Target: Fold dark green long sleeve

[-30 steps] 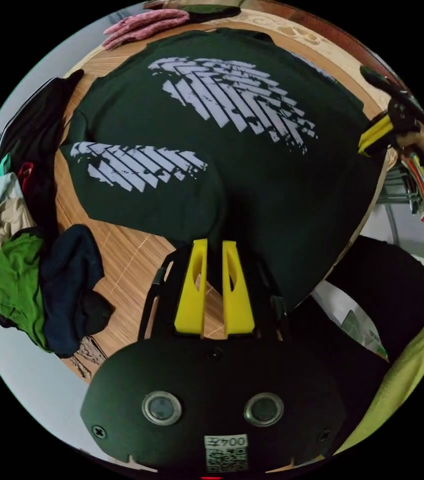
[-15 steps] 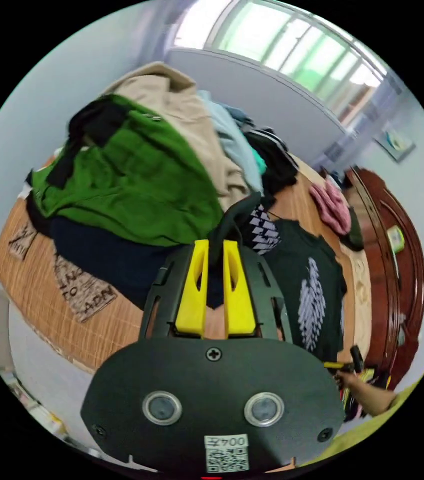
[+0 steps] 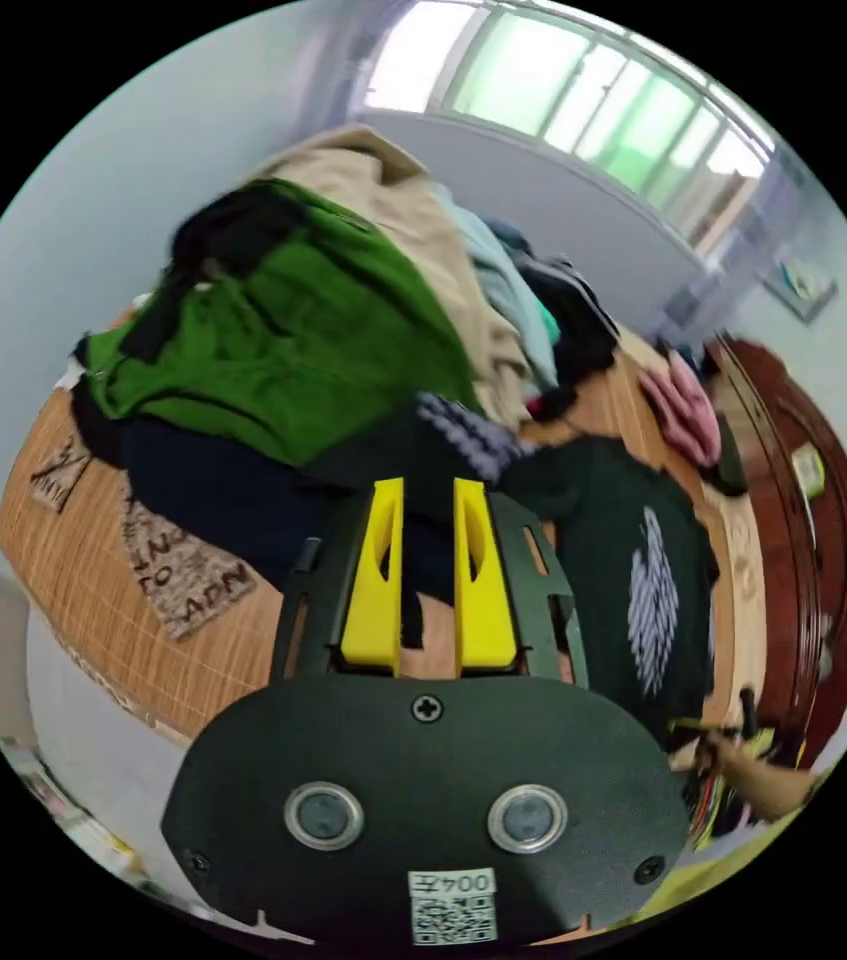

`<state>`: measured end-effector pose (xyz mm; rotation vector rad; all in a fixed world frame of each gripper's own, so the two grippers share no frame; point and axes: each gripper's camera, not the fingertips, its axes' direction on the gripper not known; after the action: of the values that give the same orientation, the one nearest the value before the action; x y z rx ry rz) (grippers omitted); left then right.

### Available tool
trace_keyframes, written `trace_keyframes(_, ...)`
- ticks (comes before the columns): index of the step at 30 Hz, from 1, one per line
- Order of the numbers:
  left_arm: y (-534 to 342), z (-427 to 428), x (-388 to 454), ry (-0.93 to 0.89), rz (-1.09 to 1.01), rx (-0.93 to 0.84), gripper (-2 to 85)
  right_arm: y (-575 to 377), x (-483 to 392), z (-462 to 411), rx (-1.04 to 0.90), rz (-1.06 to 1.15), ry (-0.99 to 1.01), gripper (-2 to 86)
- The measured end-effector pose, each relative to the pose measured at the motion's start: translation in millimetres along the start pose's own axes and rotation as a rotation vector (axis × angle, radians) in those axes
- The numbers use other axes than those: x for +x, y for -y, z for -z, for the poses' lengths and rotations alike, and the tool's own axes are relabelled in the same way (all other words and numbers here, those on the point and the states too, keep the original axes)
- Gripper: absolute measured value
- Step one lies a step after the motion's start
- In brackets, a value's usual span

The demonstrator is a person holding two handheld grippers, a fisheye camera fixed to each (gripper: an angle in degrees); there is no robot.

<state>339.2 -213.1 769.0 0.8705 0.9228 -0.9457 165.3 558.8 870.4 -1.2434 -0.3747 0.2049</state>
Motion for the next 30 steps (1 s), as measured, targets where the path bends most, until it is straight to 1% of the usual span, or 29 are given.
trace_keyframes(1,-12,-23,43,-0.037,-0.107,-0.075,5.9,-5,7,1,0.020,-0.019,0.033,5.7)
trace_keyframes(2,-19,-36,65,-0.056,-0.159,-0.116,5.2,-9,17,2,0.036,-0.047,0.088,5.7)
trace_keyframes(4,-53,-86,158,-0.102,-0.359,-0.268,3.9,-15,35,8,0.065,-0.073,0.180,6.0)
trace_keyframes(5,-62,-98,182,-0.109,-0.405,-0.297,3.7,-20,52,16,0.116,-0.112,0.228,6.3)
trace_keyframes(6,-80,-121,229,-0.129,-0.494,-0.354,3.3,-22,62,20,0.146,-0.143,0.243,6.5)
trace_keyframes(7,-98,-144,274,-0.148,-0.582,-0.416,2.9,-28,84,31,0.216,-0.214,0.275,7.3)
trace_keyframes(8,-107,-155,296,-0.154,-0.628,-0.444,2.8,-33,107,40,0.278,-0.289,0.302,8.2)
trace_keyframes(9,-121,-174,335,-0.149,-0.710,-0.484,2.6,-35,119,43,0.303,-0.328,0.309,8.8)
trace_keyframes(10,-133,-191,369,-0.136,-0.760,-0.509,2.5,-38,141,49,0.340,-0.398,0.313,9.9)
trace_keyframes(13,-147,-228,433,-0.145,-0.783,-0.573,2.0,-37,181,57,0.391,-0.517,0.262,12.0)
trace_keyframes(14,-149,-234,442,-0.140,-0.785,-0.583,1.8,-34,190,58,0.399,-0.548,0.240,12.4)
trace_keyframes(16,-158,-254,476,-0.070,-0.826,-0.614,1.2,-27,198,57,0.398,-0.582,0.231,13.0)
trace_keyframes(19,-167,-266,504,-0.023,-0.862,-0.618,0.6,-13,198,51,0.379,-0.592,0.227,13.2)
trace_keyframes(21,-170,-270,518,-0.010,-0.871,-0.620,0.5,-3,190,49,0.356,-0.589,0.177,12.3)
trace_keyframes(22,-175,-272,529,0.009,-0.902,-0.614,0.4,3,182,49,0.334,-0.588,0.100,11.0)
trace_keyframes(23,-177,-273,535,0.022,-0.922,-0.610,0.4,10,172,49,0.305,-0.568,0.014,8.9)
trace_keyframes(24,-182,-274,546,0.047,-0.953,-0.604,0.3,13,166,50,0.295,-0.545,-0.026,7.8)
trace_keyframes(25,-187,-276,556,0.071,-0.971,-0.597,0.3,19,154,51,0.289,-0.470,-0.083,5.7)
trace_keyframes(26,-189,-277,561,0.080,-0.975,-0.594,0.3,25,144,52,0.276,-0.406,-0.109,4.4)
trace_keyframes(28,-194,-281,576,0.105,-0.970,-0.589,0.2,30,136,57,0.262,-0.372,-0.157,3.8)
trace_keyframes(30,-195,-286,586,0.115,-0.959,-0.602,0.2,32,135,69,0.292,-0.350,-0.138,3.6)
